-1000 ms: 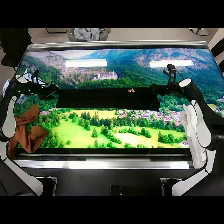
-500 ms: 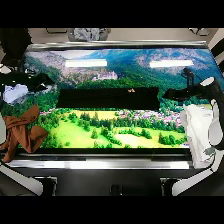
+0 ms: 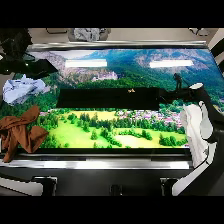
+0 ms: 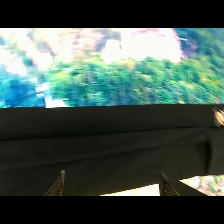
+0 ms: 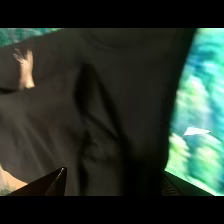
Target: Fold the shirts.
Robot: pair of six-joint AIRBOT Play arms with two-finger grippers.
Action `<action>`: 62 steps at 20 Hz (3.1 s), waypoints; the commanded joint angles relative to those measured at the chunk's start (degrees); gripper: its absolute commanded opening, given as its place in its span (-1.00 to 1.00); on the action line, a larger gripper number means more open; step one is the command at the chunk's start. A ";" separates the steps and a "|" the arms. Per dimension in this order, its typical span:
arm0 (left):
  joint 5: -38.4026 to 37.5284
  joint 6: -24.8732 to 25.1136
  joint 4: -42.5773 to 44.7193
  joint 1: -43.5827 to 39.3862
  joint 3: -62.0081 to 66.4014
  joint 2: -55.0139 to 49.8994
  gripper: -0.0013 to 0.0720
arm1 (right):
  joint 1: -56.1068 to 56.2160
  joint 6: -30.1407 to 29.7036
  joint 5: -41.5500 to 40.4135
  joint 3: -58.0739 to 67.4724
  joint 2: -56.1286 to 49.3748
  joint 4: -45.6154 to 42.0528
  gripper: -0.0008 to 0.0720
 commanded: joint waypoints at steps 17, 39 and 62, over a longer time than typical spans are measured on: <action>6.14 0.07 -6.78 -27.98 -9.38 -12.63 -0.87 | 7.43 3.10 11.80 0.02 24.98 -17.07 -0.88; 23.76 1.42 -33.35 -48.41 -9.14 -24.28 -0.89 | 7.45 7.08 23.37 -0.02 44.39 -26.03 -0.88; 11.89 -1.27 6.43 -4.85 -10.67 19.56 -0.88 | 24.15 5.33 1.51 0.04 16.72 -9.20 0.75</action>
